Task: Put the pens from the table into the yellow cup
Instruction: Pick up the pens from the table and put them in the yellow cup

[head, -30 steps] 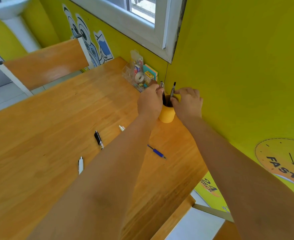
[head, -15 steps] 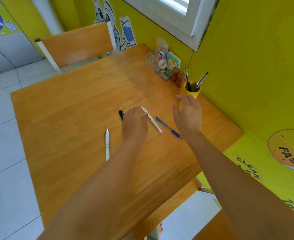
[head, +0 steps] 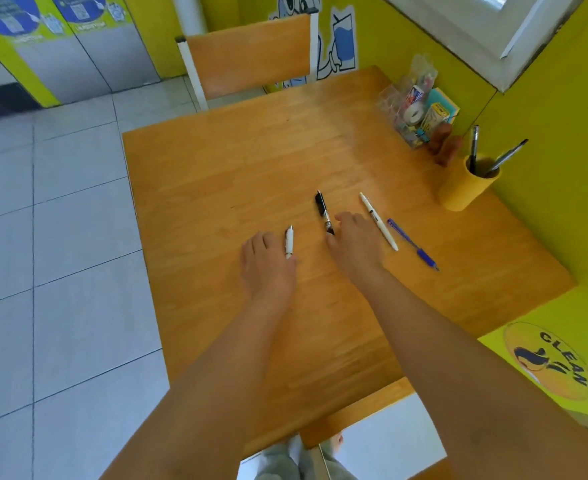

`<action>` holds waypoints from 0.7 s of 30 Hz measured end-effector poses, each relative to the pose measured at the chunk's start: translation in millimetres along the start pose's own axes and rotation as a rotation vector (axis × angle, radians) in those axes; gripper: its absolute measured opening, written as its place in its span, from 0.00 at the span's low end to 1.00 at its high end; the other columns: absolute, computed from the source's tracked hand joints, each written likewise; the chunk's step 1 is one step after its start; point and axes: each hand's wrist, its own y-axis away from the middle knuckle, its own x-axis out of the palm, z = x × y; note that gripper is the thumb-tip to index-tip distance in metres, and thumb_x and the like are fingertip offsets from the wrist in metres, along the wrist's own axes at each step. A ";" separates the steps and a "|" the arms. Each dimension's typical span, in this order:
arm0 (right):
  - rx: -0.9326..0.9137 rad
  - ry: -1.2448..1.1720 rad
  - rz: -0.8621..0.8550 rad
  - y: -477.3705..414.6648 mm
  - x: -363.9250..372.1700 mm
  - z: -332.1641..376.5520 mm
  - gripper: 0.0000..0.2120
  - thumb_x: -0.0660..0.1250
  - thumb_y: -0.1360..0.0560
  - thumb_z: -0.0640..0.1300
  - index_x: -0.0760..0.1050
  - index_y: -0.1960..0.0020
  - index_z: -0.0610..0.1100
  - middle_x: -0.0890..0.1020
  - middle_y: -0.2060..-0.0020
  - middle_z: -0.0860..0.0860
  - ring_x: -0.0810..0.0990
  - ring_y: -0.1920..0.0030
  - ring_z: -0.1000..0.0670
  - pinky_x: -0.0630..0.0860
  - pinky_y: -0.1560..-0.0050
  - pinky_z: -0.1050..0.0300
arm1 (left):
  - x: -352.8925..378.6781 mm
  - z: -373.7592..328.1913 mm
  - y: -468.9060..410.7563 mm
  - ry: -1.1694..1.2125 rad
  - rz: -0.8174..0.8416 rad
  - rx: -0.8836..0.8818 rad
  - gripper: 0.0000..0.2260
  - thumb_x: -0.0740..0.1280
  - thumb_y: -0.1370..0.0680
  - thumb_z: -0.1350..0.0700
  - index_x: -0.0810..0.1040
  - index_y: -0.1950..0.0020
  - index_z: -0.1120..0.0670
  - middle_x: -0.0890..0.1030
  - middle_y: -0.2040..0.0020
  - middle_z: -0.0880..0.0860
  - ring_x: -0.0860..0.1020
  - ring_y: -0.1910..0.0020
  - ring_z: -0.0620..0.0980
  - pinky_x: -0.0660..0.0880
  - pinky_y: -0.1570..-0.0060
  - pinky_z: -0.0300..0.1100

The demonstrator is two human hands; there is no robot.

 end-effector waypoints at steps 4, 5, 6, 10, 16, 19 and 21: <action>0.044 0.102 0.024 -10.1 8.0 8.7 0.16 0.63 0.22 0.51 0.72 0.40 0.41 0.76 0.44 0.44 0.74 0.42 0.42 0.74 0.48 0.48 | -0.1 -1.1 -1.7 -0.044 0.008 0.001 0.22 0.64 0.21 0.44 0.72 0.35 0.59 0.72 0.36 0.55 0.69 0.34 0.55 0.68 0.35 0.47; 0.052 0.118 0.031 -12.5 9.2 9.6 0.16 0.62 0.22 0.51 0.71 0.41 0.41 0.76 0.44 0.44 0.74 0.42 0.42 0.73 0.49 0.48 | 0.0 -2.3 -2.4 -0.061 0.009 0.010 0.22 0.64 0.21 0.43 0.72 0.36 0.58 0.72 0.37 0.55 0.69 0.35 0.55 0.68 0.36 0.46; 0.053 0.134 0.037 -14.4 9.8 10.0 0.15 0.62 0.21 0.50 0.71 0.41 0.41 0.77 0.45 0.43 0.75 0.43 0.42 0.73 0.50 0.48 | 0.5 -3.5 -3.3 -0.075 0.010 0.017 0.21 0.64 0.21 0.44 0.73 0.37 0.58 0.72 0.37 0.55 0.69 0.35 0.55 0.68 0.37 0.46; 0.054 0.205 0.010 -17.4 5.1 3.0 0.12 0.58 0.20 0.48 0.72 0.44 0.41 0.80 0.49 0.44 0.78 0.48 0.42 0.70 0.53 0.51 | 3.8 -9.4 -5.8 -0.101 0.025 0.041 0.16 0.62 0.19 0.48 0.75 0.39 0.57 0.73 0.39 0.54 0.69 0.37 0.55 0.67 0.40 0.46; 0.109 0.368 -0.093 -3.0 -8.5 -35.5 0.12 0.57 0.20 0.46 0.73 0.42 0.42 0.79 0.46 0.45 0.75 0.43 0.44 0.71 0.43 0.49 | 6.9 -22.6 -9.4 -0.061 0.017 0.019 0.13 0.60 0.18 0.52 0.77 0.41 0.58 0.74 0.40 0.55 0.70 0.39 0.55 0.68 0.42 0.45; 0.103 0.383 -0.145 2.0 -15.3 -47.4 0.14 0.59 0.23 0.48 0.73 0.42 0.41 0.77 0.46 0.45 0.74 0.44 0.44 0.70 0.46 0.50 | 8.1 -33.1 -11.1 0.020 0.013 -0.002 0.13 0.60 0.18 0.52 0.77 0.42 0.59 0.75 0.41 0.56 0.71 0.39 0.55 0.70 0.43 0.46; 0.108 0.386 -0.180 1.1 -19.0 -48.2 0.14 0.61 0.24 0.49 0.71 0.43 0.42 0.76 0.48 0.45 0.74 0.46 0.44 0.69 0.48 0.51 | 8.2 -40.9 -12.2 0.105 0.023 -0.016 0.14 0.60 0.18 0.51 0.77 0.41 0.59 0.76 0.41 0.57 0.73 0.40 0.56 0.72 0.44 0.48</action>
